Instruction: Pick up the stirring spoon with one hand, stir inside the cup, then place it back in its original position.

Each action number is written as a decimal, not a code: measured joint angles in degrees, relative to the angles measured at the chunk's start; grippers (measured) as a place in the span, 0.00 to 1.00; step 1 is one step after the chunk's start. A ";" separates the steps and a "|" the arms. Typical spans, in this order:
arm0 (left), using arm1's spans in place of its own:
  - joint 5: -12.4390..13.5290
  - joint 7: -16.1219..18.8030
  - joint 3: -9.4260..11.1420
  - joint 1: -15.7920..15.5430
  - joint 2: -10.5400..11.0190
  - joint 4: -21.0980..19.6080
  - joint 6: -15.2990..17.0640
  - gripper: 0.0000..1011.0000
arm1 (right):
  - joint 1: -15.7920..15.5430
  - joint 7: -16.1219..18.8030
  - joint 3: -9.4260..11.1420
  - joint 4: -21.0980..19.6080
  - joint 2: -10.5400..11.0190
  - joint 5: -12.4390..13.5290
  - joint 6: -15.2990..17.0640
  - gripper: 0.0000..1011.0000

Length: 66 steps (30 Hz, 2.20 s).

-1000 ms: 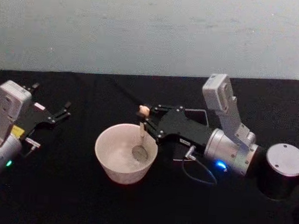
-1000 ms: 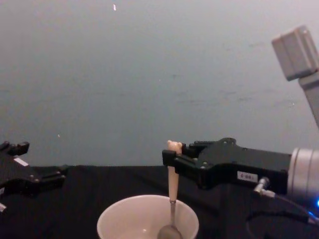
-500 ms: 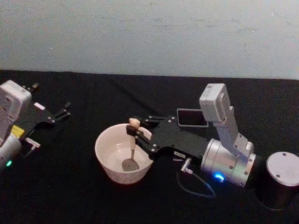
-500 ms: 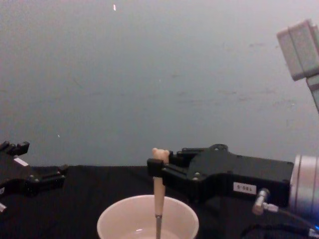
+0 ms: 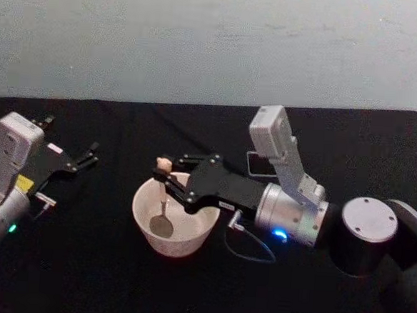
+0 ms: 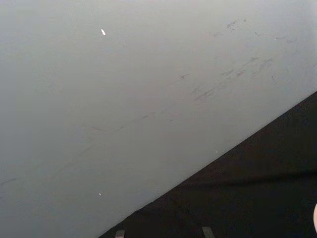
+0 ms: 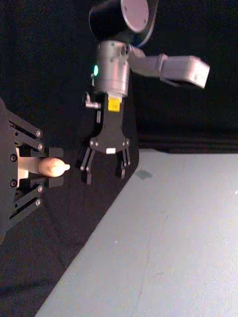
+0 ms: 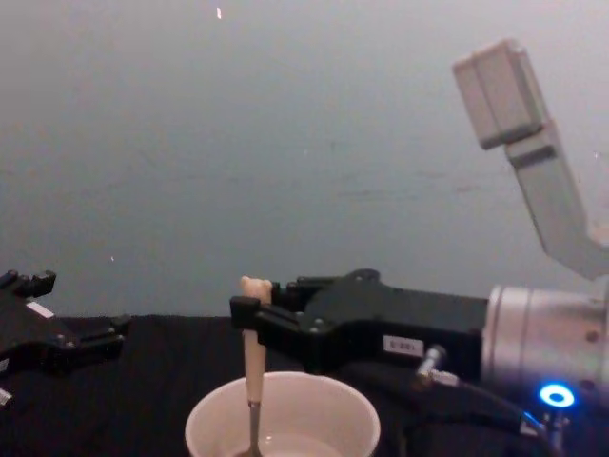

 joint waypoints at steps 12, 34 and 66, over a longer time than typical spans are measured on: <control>0.00 0.00 0.00 0.00 0.00 0.00 0.00 0.99 | 4.07 -3.79 1.09 7.62 -3.71 -1.67 -0.52 0.21; 0.00 0.00 0.00 0.00 0.00 0.00 0.00 0.99 | -1.56 -2.39 4.77 -0.57 2.20 0.65 1.15 0.21; 0.00 0.00 0.00 0.00 0.00 0.00 0.00 0.99 | 2.74 -0.86 -0.20 3.50 -1.10 0.65 0.30 0.21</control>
